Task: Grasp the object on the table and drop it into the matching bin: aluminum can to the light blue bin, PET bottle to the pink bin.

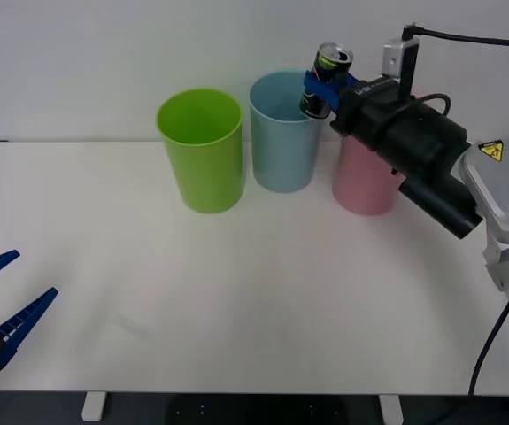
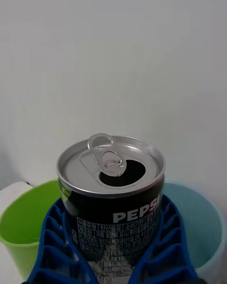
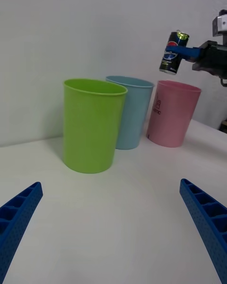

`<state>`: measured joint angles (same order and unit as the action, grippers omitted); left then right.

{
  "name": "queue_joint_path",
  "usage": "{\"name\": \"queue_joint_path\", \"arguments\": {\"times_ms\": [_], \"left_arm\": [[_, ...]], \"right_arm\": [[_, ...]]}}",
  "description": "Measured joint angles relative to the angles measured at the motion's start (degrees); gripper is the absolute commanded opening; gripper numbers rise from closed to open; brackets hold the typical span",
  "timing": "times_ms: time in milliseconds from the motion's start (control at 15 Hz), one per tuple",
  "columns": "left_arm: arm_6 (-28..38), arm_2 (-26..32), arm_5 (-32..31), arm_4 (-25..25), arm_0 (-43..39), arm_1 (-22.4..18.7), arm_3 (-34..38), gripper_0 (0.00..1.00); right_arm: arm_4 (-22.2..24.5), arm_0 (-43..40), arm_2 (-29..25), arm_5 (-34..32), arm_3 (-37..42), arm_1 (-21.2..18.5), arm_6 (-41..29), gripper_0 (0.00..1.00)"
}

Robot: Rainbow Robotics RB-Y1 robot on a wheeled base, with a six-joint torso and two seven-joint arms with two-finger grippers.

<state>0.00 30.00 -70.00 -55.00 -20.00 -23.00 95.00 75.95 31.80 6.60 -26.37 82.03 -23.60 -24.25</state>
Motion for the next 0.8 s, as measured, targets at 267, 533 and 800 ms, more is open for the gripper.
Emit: {"name": "queue_joint_path", "arguments": {"times_ms": [267, 533, 800], "left_arm": [[0.0, 0.0, 0.0, 0.0, 0.0, 0.0, 0.0, 1.0], [0.0, 0.0, 0.0, 0.0, 0.0, 0.0, 0.0, 1.0], [0.0, 0.0, 0.0, 0.0, 0.0, 0.0, 0.0, 1.0]], "right_arm": [[0.8, 7.5, -0.5, 1.0, -9.1, 2.1, 0.7, 0.0], [2.5, 13.1, -0.7, 3.8, -16.4, 4.6, 1.9, 0.0], [3.6, 18.0, -0.9, 6.7, -23.2, 7.1, 4.0, 0.0]]}}
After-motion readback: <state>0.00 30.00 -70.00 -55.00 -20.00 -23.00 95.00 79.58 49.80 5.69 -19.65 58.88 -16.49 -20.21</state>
